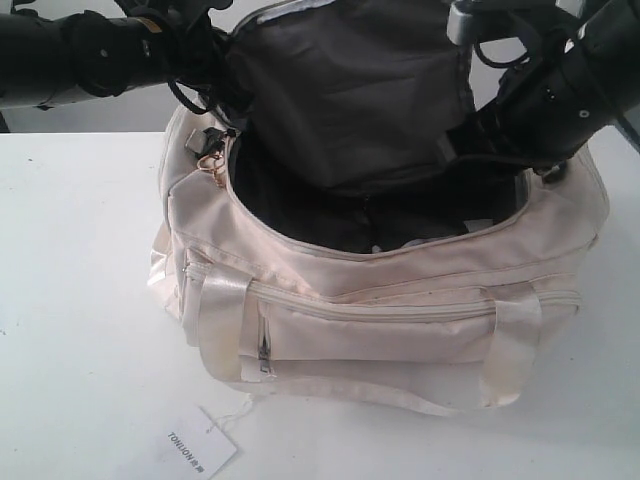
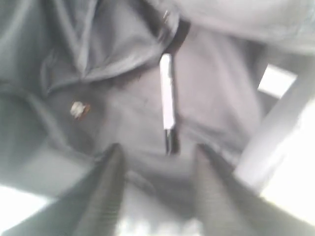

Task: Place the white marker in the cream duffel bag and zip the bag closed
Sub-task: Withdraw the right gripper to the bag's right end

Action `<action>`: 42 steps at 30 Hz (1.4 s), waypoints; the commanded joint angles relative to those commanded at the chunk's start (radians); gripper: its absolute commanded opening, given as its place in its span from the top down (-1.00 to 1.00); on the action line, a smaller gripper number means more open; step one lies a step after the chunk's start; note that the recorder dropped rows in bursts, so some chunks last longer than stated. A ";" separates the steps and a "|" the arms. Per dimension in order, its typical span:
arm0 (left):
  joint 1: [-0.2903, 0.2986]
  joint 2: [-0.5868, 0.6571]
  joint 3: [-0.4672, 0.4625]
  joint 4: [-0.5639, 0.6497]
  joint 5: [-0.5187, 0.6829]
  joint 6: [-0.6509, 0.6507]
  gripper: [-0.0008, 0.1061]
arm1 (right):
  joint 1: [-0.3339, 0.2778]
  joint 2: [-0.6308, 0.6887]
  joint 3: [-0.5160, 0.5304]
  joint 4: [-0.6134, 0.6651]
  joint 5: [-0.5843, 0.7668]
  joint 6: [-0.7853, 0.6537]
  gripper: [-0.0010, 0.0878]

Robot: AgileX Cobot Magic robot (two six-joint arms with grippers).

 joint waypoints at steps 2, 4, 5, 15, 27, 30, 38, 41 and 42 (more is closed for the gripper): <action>0.000 0.000 0.000 0.000 0.000 0.000 0.99 | 0.000 -0.009 0.000 0.000 0.029 0.023 0.67; 0.000 0.000 0.000 0.000 0.000 0.000 0.99 | 0.000 -0.012 0.000 0.000 0.034 0.080 0.80; 0.000 0.000 0.000 0.000 0.000 0.000 0.99 | 0.000 -0.013 0.000 0.000 0.032 0.163 0.91; 0.000 0.000 0.000 0.000 0.000 0.000 0.99 | -0.012 -0.024 0.000 -0.007 0.027 0.288 0.98; 0.000 0.000 0.000 0.000 0.000 0.000 0.99 | -0.181 -0.033 0.000 -0.032 0.029 0.310 0.98; 0.000 0.000 0.000 0.000 0.000 0.000 0.99 | -0.217 -0.034 0.000 -0.048 0.029 0.310 0.98; 0.000 0.000 0.000 0.000 0.000 0.000 0.99 | -0.262 -0.034 0.000 -0.113 0.029 0.308 0.98; 0.000 0.000 0.000 0.000 0.000 0.000 0.99 | -0.262 -0.034 0.000 -0.123 0.029 0.308 0.98; 0.000 0.000 0.000 0.000 0.000 0.000 0.99 | -0.262 -0.034 0.000 -0.123 0.029 0.308 0.98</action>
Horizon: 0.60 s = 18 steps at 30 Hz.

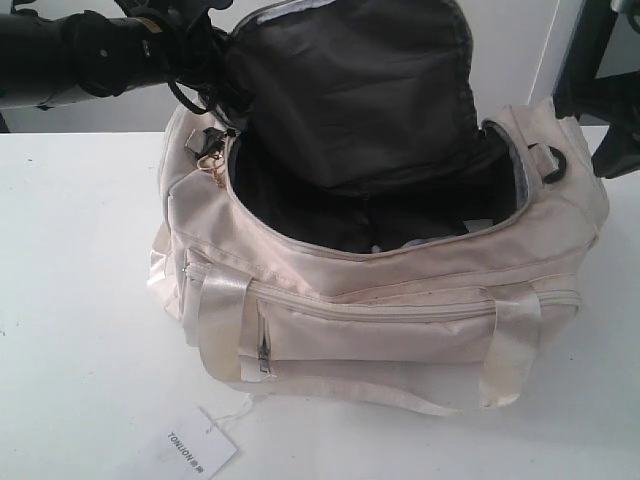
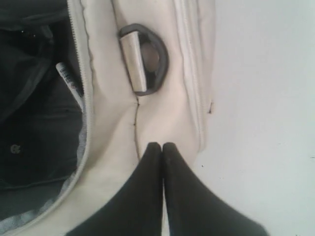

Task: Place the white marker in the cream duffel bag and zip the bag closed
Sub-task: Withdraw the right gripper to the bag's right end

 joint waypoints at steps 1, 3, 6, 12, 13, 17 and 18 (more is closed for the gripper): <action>0.000 0.000 0.000 0.000 0.000 0.000 0.99 | 0.000 0.000 0.000 0.000 0.000 0.000 0.98; 0.000 0.000 0.000 0.000 0.000 0.000 0.99 | 0.000 0.000 0.000 0.000 0.000 0.000 0.98; 0.000 0.000 0.000 0.000 0.000 0.000 0.99 | 0.000 0.000 0.000 0.002 0.000 -0.006 0.98; 0.000 0.000 0.000 0.000 0.000 0.000 0.99 | 0.000 0.000 0.000 0.004 -0.004 -0.006 0.98; 0.000 0.000 0.000 0.000 0.000 0.000 0.99 | 0.000 0.000 0.000 0.004 -0.004 -0.006 0.98; 0.000 0.000 0.000 0.000 0.000 0.000 0.99 | 0.000 0.000 0.000 0.004 -0.004 -0.006 0.98; 0.000 0.000 0.000 0.000 0.000 0.000 0.99 | 0.000 0.000 0.000 0.004 -0.004 -0.006 0.98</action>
